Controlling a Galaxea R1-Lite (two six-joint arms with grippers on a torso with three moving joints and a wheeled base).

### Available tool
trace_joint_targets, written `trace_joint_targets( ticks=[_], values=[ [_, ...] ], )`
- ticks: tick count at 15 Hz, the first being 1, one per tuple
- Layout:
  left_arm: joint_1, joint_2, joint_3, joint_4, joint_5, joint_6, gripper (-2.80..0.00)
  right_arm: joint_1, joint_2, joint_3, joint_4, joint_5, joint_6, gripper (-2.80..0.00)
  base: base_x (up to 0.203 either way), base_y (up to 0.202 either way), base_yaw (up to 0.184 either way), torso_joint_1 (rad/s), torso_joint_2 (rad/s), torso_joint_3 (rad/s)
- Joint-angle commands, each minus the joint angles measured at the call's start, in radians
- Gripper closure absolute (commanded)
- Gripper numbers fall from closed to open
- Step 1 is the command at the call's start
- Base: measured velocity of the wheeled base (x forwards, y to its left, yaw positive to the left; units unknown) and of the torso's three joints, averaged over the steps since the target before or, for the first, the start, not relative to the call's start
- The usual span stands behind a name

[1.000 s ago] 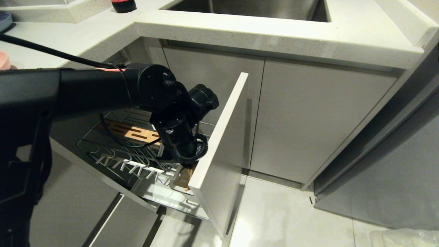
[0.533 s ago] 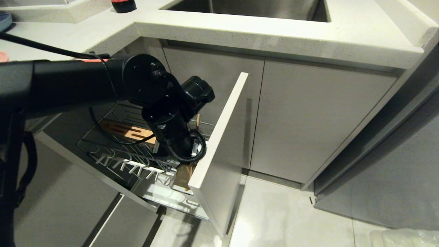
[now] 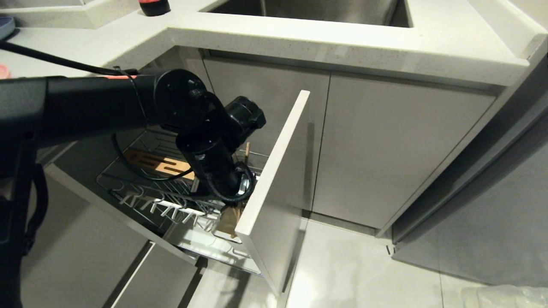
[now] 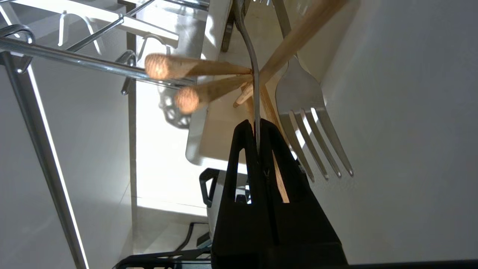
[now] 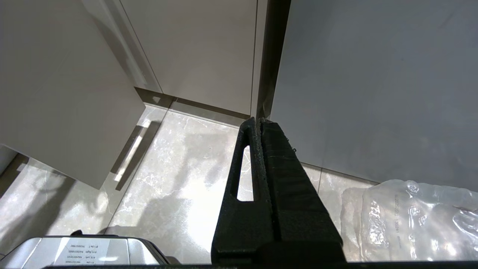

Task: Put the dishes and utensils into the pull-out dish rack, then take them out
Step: Pick up the spoon and place it in the cupboard

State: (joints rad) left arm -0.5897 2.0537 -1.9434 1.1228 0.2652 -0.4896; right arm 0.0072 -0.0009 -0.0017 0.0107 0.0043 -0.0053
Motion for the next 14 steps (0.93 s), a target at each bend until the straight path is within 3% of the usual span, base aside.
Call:
trace_joint_targets(
  ticks=[1, 10, 11, 12, 14],
  values=[
    [0.004, 0.013, 0.000, 0.006, 0.002, -0.003, 0.00, 0.000, -0.001, 0.000, 0.000, 0.000, -0.001, 0.00, 0.000, 0.000, 0.000, 0.000, 0.00, 0.000],
    [0.013, 0.028, 0.000, -0.003, -0.001, -0.001, 0.00, 0.000, -0.001, 0.000, 0.000, 0.000, -0.001, 0.00, 0.000, 0.000, 0.000, 0.000, 0.00, 0.000],
    [0.013, 0.028, 0.000, -0.003, -0.001, -0.001, -0.24, 0.000, -0.001, 0.000, 0.000, 0.000, -0.001, 0.00, 0.000, 0.000, 0.000, 0.000, 0.00, 0.000],
    [0.013, 0.028, 0.000, -0.003, -0.001, -0.001, -2.80, 0.000, 0.001, 0.000, 0.000, 0.000, -0.001, 0.00, 0.000, 0.000, 0.000, 0.000, 0.00, 0.000],
    [0.013, 0.028, -0.002, -0.007, -0.001, -0.001, -2.80, 0.000, -0.001, 0.000, 0.000, 0.000, -0.001, 0.00, 0.000, 0.000, 0.000, 0.000, 0.00, 0.000]
  ],
)
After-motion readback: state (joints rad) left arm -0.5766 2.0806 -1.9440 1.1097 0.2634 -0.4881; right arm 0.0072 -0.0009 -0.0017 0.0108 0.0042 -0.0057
